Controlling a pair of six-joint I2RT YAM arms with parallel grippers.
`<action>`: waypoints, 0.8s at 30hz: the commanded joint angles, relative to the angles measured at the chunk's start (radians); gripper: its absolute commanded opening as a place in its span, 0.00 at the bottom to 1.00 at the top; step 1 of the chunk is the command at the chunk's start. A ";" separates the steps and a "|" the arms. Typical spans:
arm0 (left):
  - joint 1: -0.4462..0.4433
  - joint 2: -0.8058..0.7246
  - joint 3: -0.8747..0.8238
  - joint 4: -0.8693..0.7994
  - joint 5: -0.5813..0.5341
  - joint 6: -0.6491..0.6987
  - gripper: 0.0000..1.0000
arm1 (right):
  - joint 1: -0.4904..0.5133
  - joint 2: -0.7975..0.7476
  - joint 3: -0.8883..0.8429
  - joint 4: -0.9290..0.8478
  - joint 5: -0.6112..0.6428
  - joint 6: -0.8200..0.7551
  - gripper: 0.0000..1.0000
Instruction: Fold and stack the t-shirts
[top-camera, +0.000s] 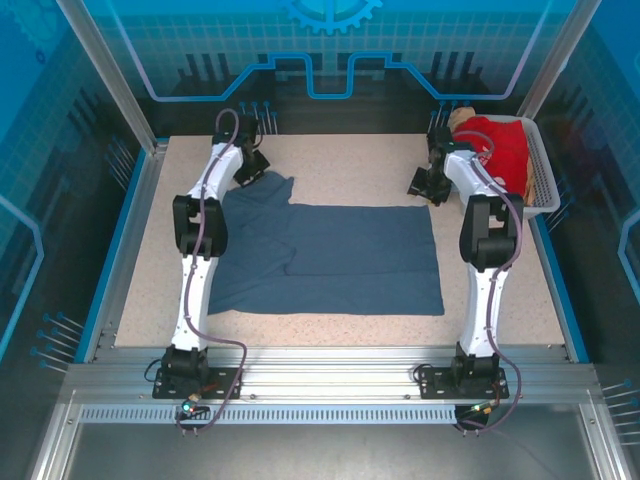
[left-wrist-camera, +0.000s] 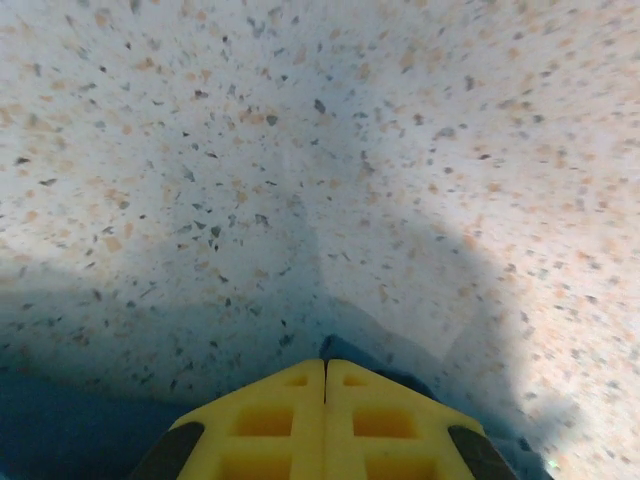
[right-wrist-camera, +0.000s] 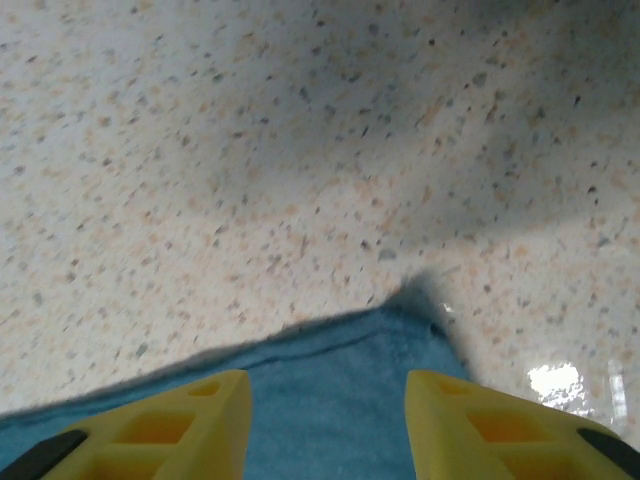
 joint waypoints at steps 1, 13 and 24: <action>-0.004 -0.101 -0.036 0.048 0.006 0.038 0.00 | -0.014 0.054 0.072 -0.087 0.075 0.015 0.45; 0.000 -0.126 -0.042 0.057 0.063 0.058 0.00 | -0.018 0.170 0.158 -0.139 0.113 -0.015 0.35; 0.002 -0.152 -0.045 0.020 0.049 0.078 0.00 | -0.013 0.124 0.108 -0.105 0.120 0.002 0.04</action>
